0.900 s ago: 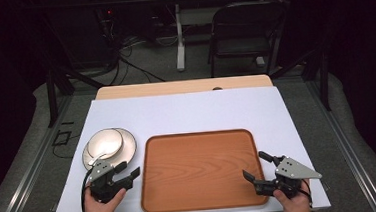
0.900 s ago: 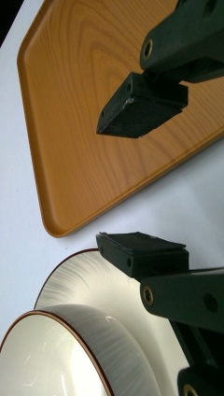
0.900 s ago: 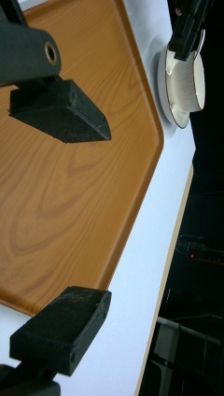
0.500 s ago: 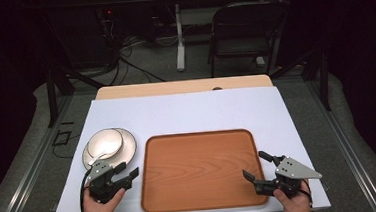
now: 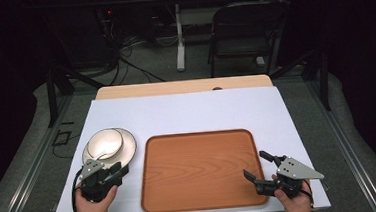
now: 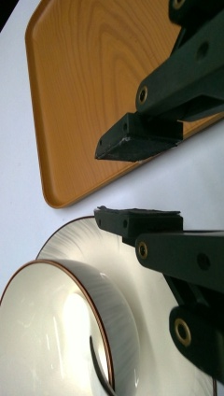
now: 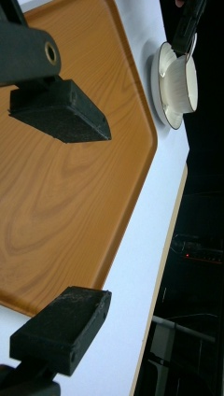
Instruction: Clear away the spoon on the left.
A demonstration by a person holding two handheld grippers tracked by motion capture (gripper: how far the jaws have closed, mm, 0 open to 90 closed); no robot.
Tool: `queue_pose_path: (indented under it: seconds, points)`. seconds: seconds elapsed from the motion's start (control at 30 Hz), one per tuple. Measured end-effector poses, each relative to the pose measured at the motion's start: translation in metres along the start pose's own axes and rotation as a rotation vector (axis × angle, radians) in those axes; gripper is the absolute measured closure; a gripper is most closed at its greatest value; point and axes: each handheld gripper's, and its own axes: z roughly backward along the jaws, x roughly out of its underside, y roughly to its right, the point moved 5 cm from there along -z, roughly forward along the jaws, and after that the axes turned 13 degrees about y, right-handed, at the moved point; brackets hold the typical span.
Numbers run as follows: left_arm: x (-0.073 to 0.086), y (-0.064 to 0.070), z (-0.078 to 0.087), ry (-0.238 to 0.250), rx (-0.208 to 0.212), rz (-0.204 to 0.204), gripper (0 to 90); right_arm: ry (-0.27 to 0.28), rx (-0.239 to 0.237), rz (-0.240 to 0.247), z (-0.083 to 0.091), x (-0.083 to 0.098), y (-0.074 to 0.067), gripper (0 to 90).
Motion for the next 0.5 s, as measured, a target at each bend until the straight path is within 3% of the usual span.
queue_pose_path:
  seconds: [0.4, 0.5]
  points:
    - [-0.011, -0.009, 0.006, 0.01, -0.028, 0.036, 71.9, 0.006, 0.004, -0.006, 0.0, -0.002, -0.001, 18.5]
    - [-0.016, -0.01, 0.007, 0.006, -0.036, 0.021, 74.4, 0.017, -0.004, 0.007, 0.0, -0.002, -0.002, 18.5]
